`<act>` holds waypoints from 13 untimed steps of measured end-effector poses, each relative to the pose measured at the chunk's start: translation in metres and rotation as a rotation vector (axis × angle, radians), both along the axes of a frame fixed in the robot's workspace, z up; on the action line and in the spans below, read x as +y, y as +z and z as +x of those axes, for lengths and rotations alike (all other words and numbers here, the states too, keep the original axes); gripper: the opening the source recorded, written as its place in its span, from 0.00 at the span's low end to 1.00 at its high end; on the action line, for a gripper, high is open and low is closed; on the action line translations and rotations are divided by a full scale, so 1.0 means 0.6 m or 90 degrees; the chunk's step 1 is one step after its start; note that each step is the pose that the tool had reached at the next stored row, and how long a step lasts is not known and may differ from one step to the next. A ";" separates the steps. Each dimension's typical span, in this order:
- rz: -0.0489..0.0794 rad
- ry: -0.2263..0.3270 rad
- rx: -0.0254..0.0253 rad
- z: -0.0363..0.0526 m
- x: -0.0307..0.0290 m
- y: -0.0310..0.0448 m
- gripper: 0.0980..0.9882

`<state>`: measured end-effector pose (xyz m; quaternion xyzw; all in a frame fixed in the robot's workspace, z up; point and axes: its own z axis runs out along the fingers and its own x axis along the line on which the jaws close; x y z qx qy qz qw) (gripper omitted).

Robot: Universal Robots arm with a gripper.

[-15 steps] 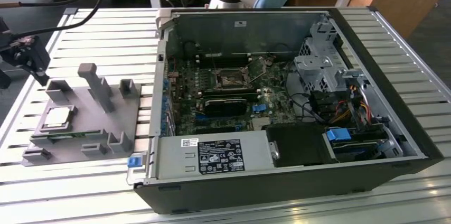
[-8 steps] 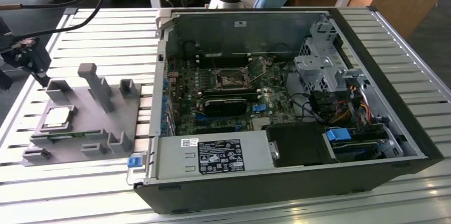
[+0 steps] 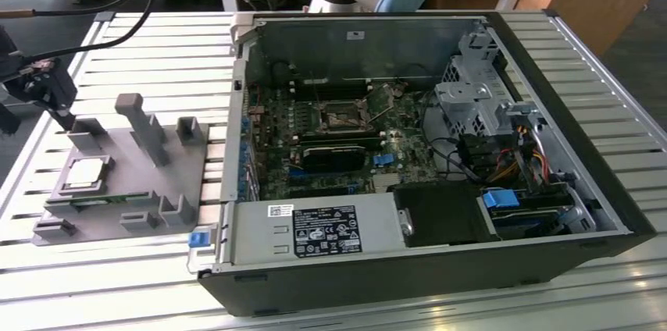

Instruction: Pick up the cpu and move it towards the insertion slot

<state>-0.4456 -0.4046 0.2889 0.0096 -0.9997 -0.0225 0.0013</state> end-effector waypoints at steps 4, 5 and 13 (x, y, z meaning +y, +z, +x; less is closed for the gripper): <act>0.000 0.000 -0.0001 0.000 0.0000 -0.003 0.68; 0.000 0.000 -0.0001 0.000 0.0000 -0.005 0.68; 0.000 0.000 0.0004 0.000 -0.0023 -0.015 0.68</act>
